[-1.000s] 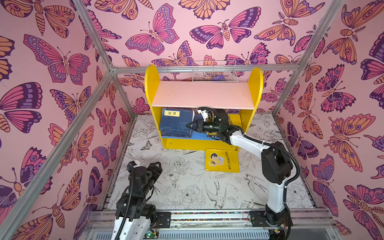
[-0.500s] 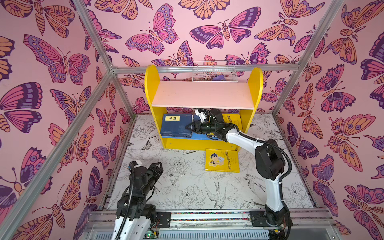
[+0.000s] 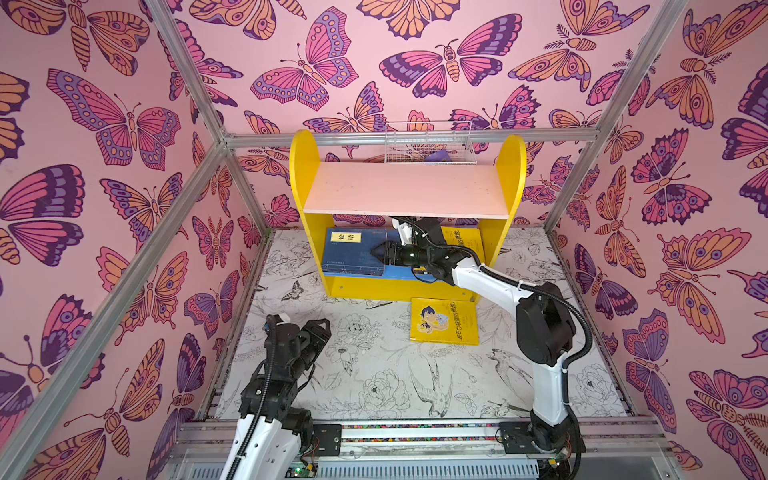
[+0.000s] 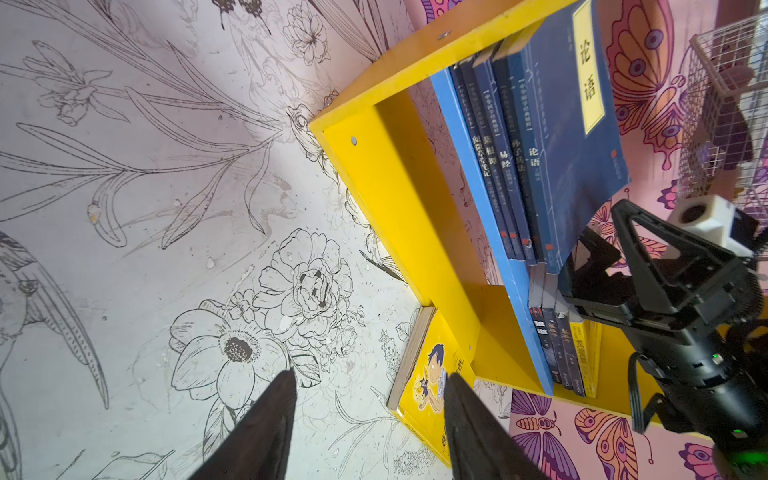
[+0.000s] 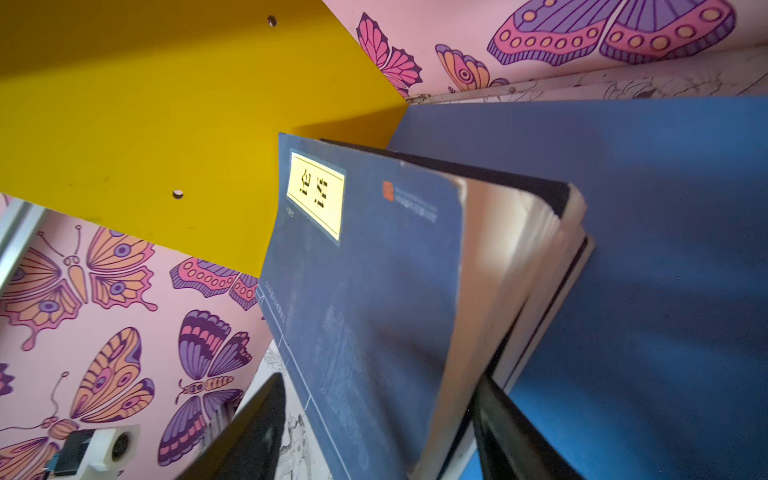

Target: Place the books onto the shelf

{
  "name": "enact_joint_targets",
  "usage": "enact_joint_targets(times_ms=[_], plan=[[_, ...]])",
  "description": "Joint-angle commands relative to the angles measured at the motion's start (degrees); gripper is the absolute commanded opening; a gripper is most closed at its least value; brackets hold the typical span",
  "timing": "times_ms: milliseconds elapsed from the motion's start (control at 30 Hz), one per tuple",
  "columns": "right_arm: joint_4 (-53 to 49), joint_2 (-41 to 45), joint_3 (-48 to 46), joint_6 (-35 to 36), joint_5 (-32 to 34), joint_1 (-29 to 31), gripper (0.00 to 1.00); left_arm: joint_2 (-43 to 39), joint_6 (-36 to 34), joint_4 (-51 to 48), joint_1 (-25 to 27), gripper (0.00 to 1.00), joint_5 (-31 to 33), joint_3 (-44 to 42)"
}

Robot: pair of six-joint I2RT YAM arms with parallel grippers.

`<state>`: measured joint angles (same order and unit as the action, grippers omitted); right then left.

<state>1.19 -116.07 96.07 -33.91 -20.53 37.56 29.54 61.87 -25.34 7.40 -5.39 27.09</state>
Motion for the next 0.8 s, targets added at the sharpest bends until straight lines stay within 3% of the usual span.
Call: enact_joint_targets(times_ms=[0,200,333,433,500,700,767], plan=[[-2.77,5.59,0.13,7.52,8.67,1.39,0.73,2.34,-2.02,4.82,-0.36,0.59,-0.16,2.06],[0.89,11.88,-6.69,13.61,18.27,3.35,0.75,3.07,-2.97,5.92,-0.37,0.59,0.09,2.1],[-0.51,14.61,-9.08,19.55,20.02,5.02,0.76,2.46,-2.41,5.79,-0.35,0.59,0.03,1.18],[-4.63,15.7,-9.69,25.64,17.18,7.25,0.7,1.65,-1.66,5.04,-0.36,0.58,0.41,0.39],[-10.13,15.33,-8.09,28.43,15.28,9.1,0.59,0.97,-1.75,3.57,-0.35,0.58,1.01,0.24],[-27.28,7.9,4.59,29.63,14.62,13.43,0.1,0.35,-2.74,0.42,-0.32,0.58,2.14,-0.06],[-31.28,4.11,9.41,28.42,14.36,14.14,0.03,0.17,-2.37,0.38,-0.36,0.58,2.29,-0.46]])
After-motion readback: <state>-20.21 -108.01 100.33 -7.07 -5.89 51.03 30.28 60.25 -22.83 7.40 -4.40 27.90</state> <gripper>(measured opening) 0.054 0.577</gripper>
